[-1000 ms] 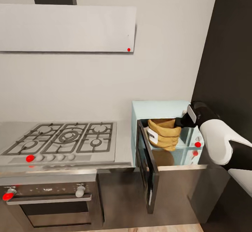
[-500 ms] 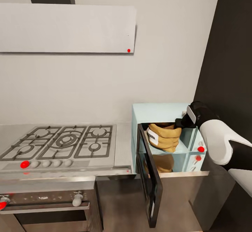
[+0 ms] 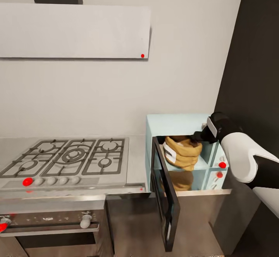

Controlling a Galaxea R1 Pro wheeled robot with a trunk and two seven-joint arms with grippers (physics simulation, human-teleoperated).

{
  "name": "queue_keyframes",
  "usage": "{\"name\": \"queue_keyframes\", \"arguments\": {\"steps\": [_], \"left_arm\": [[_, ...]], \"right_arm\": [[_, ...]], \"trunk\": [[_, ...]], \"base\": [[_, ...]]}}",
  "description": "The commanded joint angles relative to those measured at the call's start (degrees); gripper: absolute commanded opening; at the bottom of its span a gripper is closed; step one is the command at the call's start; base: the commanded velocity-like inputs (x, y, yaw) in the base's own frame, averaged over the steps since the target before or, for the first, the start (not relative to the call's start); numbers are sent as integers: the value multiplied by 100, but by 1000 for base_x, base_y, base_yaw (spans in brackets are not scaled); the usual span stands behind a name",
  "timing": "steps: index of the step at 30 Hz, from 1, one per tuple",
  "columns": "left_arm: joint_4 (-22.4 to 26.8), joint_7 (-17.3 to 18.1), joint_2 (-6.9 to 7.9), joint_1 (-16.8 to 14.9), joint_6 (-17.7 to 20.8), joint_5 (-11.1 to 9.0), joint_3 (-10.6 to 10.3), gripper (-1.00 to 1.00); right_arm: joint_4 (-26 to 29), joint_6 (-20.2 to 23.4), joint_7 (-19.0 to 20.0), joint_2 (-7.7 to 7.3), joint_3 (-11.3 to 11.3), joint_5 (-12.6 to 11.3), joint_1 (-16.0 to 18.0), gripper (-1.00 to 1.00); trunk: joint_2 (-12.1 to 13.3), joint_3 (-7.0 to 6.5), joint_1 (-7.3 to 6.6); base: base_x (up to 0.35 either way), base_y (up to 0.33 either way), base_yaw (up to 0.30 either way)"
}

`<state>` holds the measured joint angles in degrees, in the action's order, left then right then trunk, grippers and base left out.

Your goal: In the kitchen, take the popcorn bag from the countertop, put it into the microwave, and heat it until the popcorn is cooked so the cooked popcorn ends up inside the bag.

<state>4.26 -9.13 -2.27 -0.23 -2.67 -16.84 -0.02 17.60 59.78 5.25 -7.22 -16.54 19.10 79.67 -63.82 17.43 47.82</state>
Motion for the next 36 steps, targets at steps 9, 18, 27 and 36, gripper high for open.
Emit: {"name": "queue_keyframes", "arguments": {"steps": [9, 18, 27, 36], "left_arm": [[-1, -18, -2, -4, -19, -30, 11, 100], [-3, -18, -2, -4, -22, -30, 11, 100], [-5, -18, -2, -4, -22, -30, 11, 100], [-3, -10, -2, -4, -23, -28, 4, 100]], "right_arm": [[270, 22, 519, 1, -45, 173, -2, 100], [1372, 22, 1797, -73, -343, 172, -536, 100], [1422, -1459, 1826, -5, -351, 84, -1853, 100], [1513, -3597, 1827, 343, -384, -281, -2627, 100]], "trunk": [[-1, 9, 36], [-1, 9, 36], [-1, 9, 36], [-1, 9, 36]], "base": [[-312, 0, 0], [-317, 0, 0], [-254, 0, 0], [-60, 0, 0]]}}
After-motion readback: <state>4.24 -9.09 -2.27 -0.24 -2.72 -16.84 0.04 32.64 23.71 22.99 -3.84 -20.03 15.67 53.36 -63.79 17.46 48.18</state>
